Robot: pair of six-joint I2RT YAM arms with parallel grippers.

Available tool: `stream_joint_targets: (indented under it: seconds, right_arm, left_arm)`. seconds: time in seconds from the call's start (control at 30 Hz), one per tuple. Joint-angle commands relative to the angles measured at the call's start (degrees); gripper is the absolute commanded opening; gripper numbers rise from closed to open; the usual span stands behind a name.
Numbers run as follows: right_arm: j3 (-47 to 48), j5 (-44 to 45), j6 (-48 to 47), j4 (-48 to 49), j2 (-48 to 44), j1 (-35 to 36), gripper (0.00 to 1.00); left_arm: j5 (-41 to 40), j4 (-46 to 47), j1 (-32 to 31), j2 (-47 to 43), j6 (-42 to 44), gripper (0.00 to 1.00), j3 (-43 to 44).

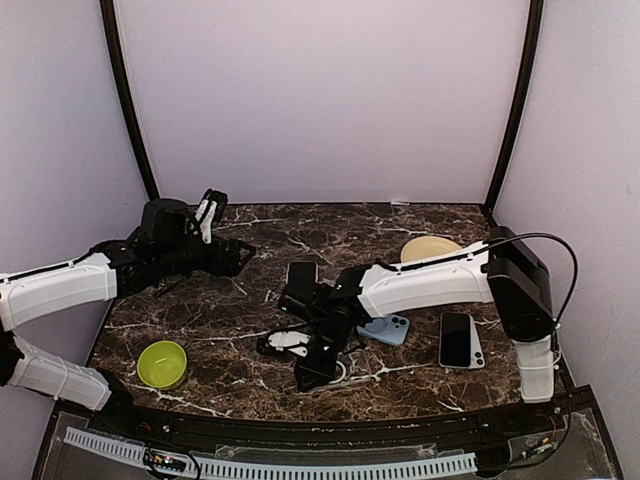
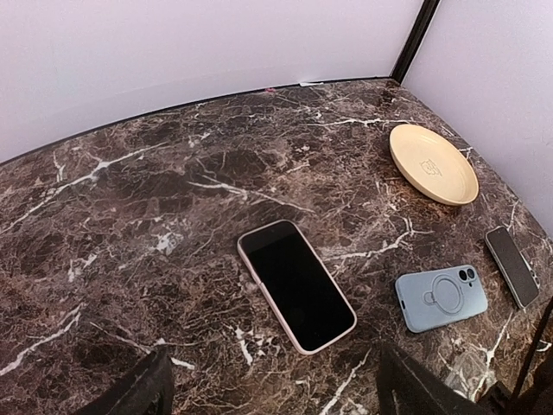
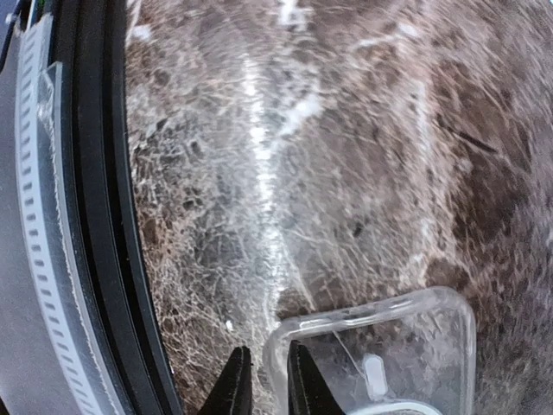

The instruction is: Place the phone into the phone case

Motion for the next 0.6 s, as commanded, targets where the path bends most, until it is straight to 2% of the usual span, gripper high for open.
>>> stream_joint_targets:
  seconds: [0.0,0.1,0.2,0.27,0.37,0.47,0.57]
  right_arm:
    - [-3.08,-0.33,2.76,5.85,-4.91,-0.27,0.37]
    - [-6.44,1.8,5.7,8.95,-8.54,-0.24,0.51]
    - [-11.26,4.2,10.88,11.39,-15.01,-0.24,0.51]
    - [-17.16,5.16,16.12,14.1,-20.62,-0.24,0.43]
    - [-26.82,7.74,25.82,17.23,-26.84,-0.24,0.25]
    - [-34.88,6.55,36.09,21.89,-28.83,-0.24,0.12]
    - [-40.62,5.18,43.67,26.96,-29.73,-0.03,0.01]
  left_arm:
    - [-2.12,0.53,0.19,0.41,2.11,0.82,1.58]
    - [-0.36,-0.7,0.07,2.29,3.58,0.74,2.39]
    - [2.4,-6.13,-1.71,5.16,7.49,0.63,5.3]
    - [4.42,-8.98,-5.15,6.44,12.27,0.48,6.32]
    - [7.04,-11.24,-11.93,8.43,18.21,0.38,5.7]
    - [10.39,-13.46,-14.81,13.31,20.43,0.22,6.26]
    - [11.39,-16.54,-17.2,17.86,20.94,0.15,8.8]
